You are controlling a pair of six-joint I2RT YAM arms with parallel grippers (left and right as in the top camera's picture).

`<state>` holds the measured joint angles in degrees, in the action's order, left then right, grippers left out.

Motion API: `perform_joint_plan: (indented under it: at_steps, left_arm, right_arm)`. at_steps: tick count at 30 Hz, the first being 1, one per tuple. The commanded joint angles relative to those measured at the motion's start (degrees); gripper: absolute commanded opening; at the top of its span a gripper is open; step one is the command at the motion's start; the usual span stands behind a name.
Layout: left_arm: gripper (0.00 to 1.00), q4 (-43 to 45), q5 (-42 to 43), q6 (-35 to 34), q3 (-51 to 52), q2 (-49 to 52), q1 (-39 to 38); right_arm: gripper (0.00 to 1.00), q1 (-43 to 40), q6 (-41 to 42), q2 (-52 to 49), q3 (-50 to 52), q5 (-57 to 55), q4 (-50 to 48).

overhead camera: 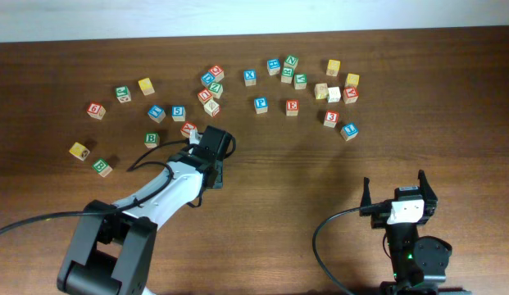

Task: Spell out ICRA
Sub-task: 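Open the left gripper to release the C block and raise it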

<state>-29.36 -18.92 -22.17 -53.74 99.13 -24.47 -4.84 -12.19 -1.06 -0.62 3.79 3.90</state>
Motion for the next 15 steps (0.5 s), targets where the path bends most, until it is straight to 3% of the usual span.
perform_joint_plan:
  at_steps: [1,12,14,15]
  left_arm:
    - [0.59,-0.07,-1.07,-0.48,0.39,0.39,-0.24]
    - [0.67,-8.48,-1.01,-0.48,-12.81,-0.28,-0.24]
    - [0.62,-10.54,-0.79,-0.48,-15.17,-0.28,-0.24]
    - [0.53,-11.56,-0.33,-0.48,-15.98,-0.28,-0.24]
  right_arm:
    - [0.98,-0.02,0.2,0.33,0.31,0.5,0.24]
    - [0.98,0.0,0.2,0.33,0.31,0.5,0.24]
    - [0.98,0.0,0.2,0.33,0.31,0.48,0.24]
    - [0.98,-0.02,0.2,0.33,0.31,0.5,0.24]
